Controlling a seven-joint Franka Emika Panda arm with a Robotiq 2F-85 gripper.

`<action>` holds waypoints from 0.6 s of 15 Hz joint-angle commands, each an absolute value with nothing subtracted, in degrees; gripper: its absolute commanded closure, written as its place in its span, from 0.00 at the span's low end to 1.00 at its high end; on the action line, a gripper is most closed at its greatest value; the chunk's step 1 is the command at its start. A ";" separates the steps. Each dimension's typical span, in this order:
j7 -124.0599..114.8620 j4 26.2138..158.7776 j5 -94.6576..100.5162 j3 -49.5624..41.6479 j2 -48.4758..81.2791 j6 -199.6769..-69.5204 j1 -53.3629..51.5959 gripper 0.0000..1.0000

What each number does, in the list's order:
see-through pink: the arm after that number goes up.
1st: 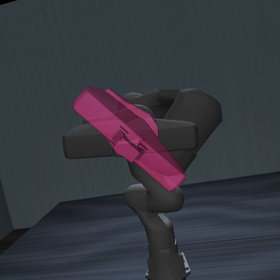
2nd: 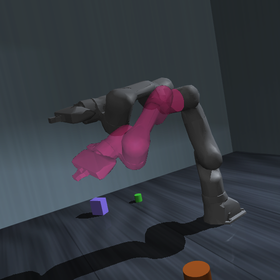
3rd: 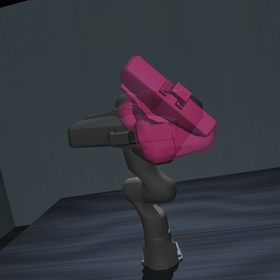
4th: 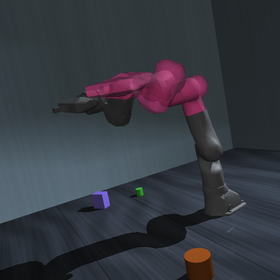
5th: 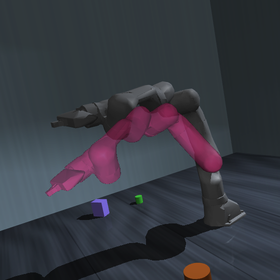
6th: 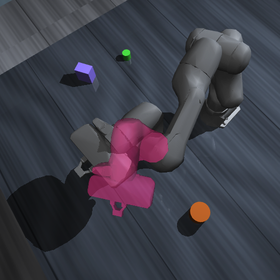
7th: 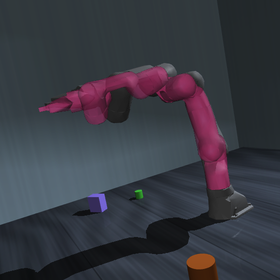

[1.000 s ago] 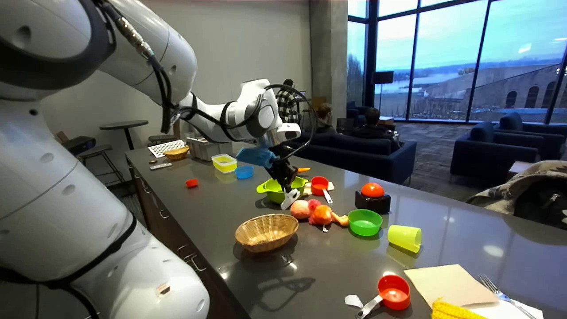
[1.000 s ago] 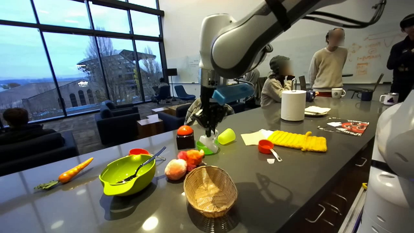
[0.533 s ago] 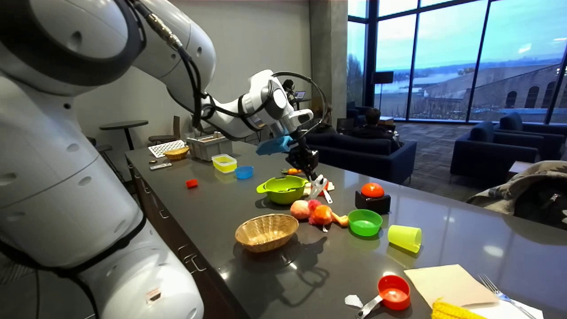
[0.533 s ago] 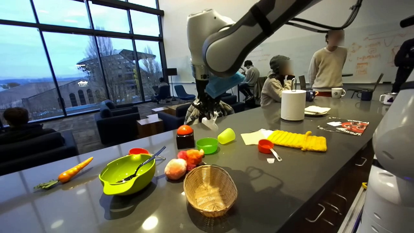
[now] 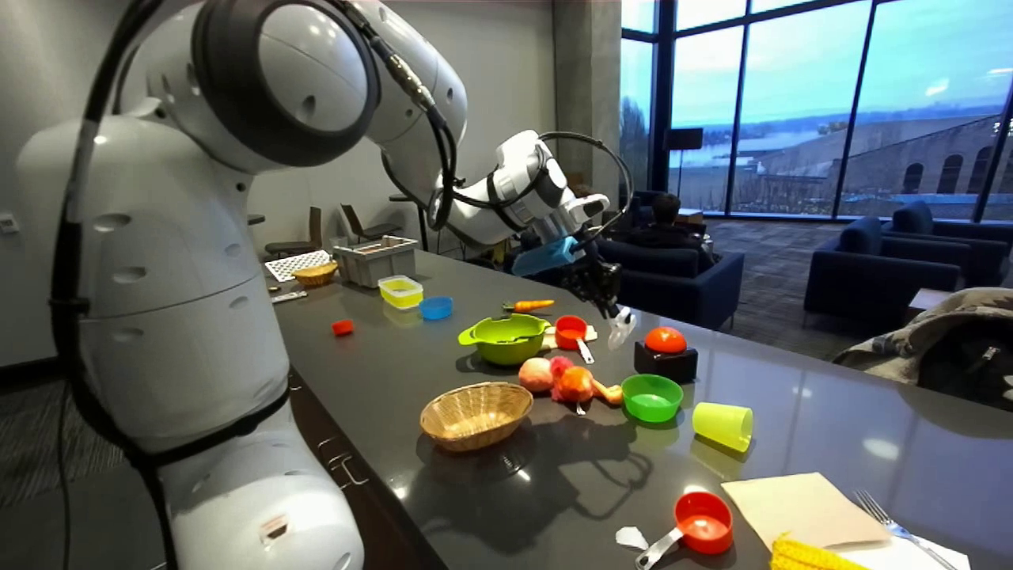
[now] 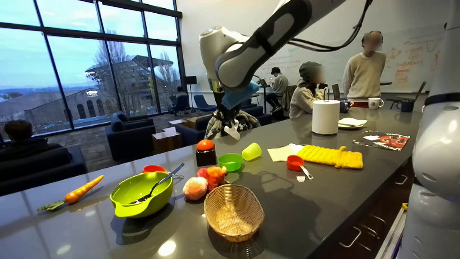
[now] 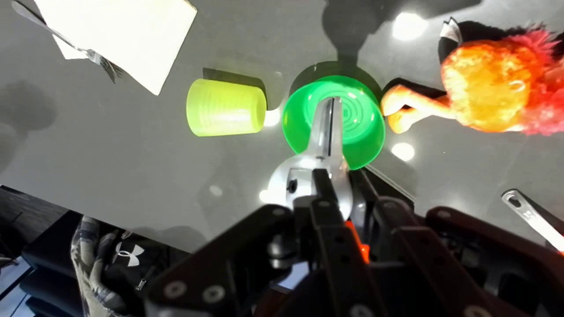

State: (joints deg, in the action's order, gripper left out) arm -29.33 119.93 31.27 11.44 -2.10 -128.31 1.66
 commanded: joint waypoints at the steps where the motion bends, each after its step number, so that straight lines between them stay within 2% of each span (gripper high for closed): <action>1: -29.58 113.18 32.14 7.95 4.19 -127.07 -0.19 0.96; 9: -27.44 102.02 29.47 2.91 14.55 -127.38 -3.59 0.96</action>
